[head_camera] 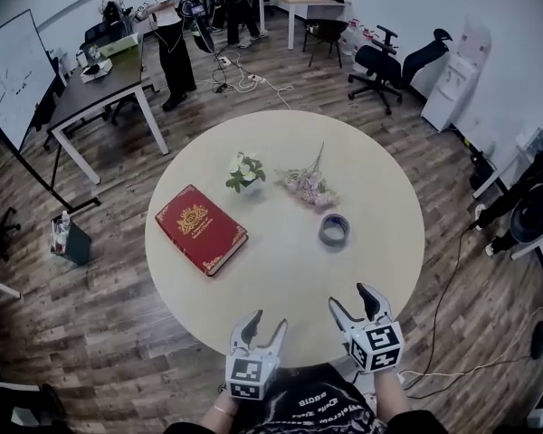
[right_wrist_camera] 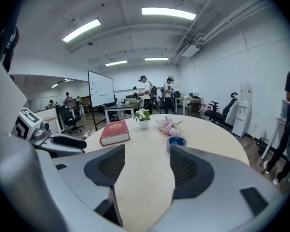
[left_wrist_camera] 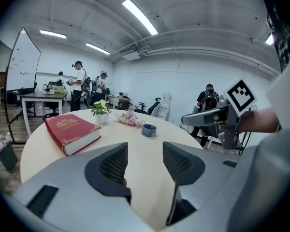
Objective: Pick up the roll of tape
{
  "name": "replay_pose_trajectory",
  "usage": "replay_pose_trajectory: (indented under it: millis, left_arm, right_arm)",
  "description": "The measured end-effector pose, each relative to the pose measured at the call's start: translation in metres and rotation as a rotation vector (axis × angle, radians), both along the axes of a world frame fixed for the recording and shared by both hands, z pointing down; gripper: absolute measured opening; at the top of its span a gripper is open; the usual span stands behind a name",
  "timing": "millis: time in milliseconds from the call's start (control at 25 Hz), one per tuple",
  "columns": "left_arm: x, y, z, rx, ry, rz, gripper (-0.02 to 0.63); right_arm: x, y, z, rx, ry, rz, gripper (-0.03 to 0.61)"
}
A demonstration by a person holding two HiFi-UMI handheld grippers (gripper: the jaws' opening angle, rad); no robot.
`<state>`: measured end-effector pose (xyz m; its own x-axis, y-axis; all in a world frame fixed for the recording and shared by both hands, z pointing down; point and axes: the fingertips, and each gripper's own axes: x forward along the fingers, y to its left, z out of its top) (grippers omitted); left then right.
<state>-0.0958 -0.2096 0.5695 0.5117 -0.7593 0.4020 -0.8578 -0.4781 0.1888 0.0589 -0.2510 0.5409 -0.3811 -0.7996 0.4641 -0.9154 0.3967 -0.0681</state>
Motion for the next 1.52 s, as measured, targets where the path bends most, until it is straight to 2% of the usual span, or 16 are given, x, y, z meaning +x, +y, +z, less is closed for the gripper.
replay_pose_trajectory:
  millis: [320, 640, 920, 1240, 1520]
  left_arm:
    - [0.011, -0.017, -0.007, 0.000, -0.002, -0.063, 0.247]
    - [0.010, -0.025, -0.005, -0.014, -0.029, -0.166, 0.247]
    - [0.004, -0.029, -0.006, -0.037, -0.049, -0.255, 0.247]
    - [0.000, -0.029, -0.005, -0.062, -0.067, -0.328, 0.247]
    - [-0.013, -0.021, 0.003, -0.097, -0.089, -0.397, 0.247]
  right_arm:
    - [0.033, -0.086, -0.030, 0.020, 0.088, -0.099, 0.276]
    - [0.044, -0.162, -0.012, -0.018, 0.197, -0.222, 0.241]
    - [0.042, -0.212, 0.038, -0.144, 0.271, -0.311, 0.241]
    - [0.048, -0.241, 0.102, -0.333, 0.362, -0.394, 0.233]
    - [0.061, -0.253, 0.139, -0.449, 0.421, -0.406, 0.227]
